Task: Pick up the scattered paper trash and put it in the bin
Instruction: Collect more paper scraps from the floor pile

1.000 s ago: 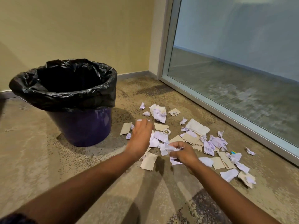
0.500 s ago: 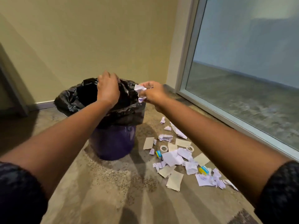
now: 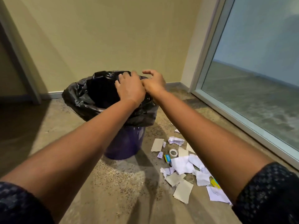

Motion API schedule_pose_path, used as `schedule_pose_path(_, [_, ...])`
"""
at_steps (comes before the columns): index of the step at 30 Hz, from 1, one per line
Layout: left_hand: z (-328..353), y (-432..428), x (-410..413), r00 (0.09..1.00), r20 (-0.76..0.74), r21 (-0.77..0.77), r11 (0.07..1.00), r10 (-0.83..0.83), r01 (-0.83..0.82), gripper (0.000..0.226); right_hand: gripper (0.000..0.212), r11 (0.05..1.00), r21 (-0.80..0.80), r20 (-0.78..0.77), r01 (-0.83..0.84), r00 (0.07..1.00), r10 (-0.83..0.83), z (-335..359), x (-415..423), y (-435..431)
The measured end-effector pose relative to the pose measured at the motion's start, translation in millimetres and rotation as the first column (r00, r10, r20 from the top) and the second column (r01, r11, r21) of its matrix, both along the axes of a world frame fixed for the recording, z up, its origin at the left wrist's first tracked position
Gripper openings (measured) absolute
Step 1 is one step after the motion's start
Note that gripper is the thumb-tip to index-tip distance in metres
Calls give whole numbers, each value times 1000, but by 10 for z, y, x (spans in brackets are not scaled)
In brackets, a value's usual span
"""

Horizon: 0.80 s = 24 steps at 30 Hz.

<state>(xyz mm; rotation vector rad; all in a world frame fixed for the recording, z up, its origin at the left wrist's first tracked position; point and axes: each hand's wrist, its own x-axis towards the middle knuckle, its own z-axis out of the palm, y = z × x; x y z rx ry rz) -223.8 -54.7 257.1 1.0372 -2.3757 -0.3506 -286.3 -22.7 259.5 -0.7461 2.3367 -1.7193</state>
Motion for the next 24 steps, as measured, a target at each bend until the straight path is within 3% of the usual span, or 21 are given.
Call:
schedule_pose_path(5, [-131, 555, -177, 963, -115, -257, 944, -244, 208, 51, 31, 984, -170, -181, 52, 980, -83, -253, -232, 632])
schedule_pose_path(10, [-547, 1089, -402, 907, 55, -333, 848, -418, 412, 57, 32, 988, -18, -159, 152, 975, -153, -819, -583, 1402])
schedule_pose_path(13, [-867, 1312, -542, 882, 215, -261, 846, -419, 465, 59, 25, 962, 218, -126, 164, 982, -139, -1236, -843, 1797])
schedule_pose_path(16, [-1188, 1483, -604, 836, 393, -91, 889, -382, 449, 63, 25, 892, 439, -87, 109, 993, -79, -1567, -1006, 2187])
schedule_pose_path(19, [-1542, 1595, -586, 789, 496, 124, 928, -364, 351, 65, 36, 750, 661, -22, 24, 1000, -12, -1900, -1062, 2519])
schedule_pose_path(24, [-2058, 1697, -378, 691, 622, 336, 922, -369, 190, 87, 84, 421, 886, 204, -195, 979, 25, -2304, -989, 2994])
